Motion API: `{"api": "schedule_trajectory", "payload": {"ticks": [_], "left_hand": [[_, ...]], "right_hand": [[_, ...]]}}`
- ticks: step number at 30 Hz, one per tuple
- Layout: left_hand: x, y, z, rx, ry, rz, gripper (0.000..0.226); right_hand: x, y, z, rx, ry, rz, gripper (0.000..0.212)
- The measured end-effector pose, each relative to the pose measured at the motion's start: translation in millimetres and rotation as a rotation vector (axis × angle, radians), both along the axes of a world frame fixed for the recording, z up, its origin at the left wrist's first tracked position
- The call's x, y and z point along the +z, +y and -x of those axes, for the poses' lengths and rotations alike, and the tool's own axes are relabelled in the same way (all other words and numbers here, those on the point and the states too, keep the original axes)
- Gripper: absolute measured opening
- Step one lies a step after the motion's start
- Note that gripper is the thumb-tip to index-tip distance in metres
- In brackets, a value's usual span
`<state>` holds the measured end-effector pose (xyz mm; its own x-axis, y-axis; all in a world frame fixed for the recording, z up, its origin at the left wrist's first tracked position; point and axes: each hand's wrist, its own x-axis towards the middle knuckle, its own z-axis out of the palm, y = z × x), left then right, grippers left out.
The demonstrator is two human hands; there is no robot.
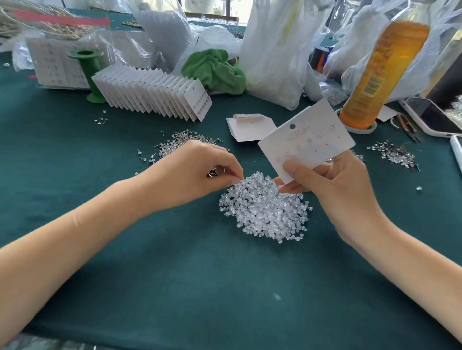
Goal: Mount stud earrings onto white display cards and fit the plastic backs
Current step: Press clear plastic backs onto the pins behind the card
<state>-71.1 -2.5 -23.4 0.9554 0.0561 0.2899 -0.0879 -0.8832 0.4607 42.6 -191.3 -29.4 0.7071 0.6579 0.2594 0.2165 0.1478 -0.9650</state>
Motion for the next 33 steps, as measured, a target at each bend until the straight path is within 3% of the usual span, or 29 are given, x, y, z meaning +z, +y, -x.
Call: {"api": "schedule_trajectory", "payload": {"ticks": [33], "left_hand": [[-1,14,-2,-0.028,0.008,-0.076,0.008]], "right_hand": [[2,-1,6,0.05,0.082,0.015,0.031]]}}
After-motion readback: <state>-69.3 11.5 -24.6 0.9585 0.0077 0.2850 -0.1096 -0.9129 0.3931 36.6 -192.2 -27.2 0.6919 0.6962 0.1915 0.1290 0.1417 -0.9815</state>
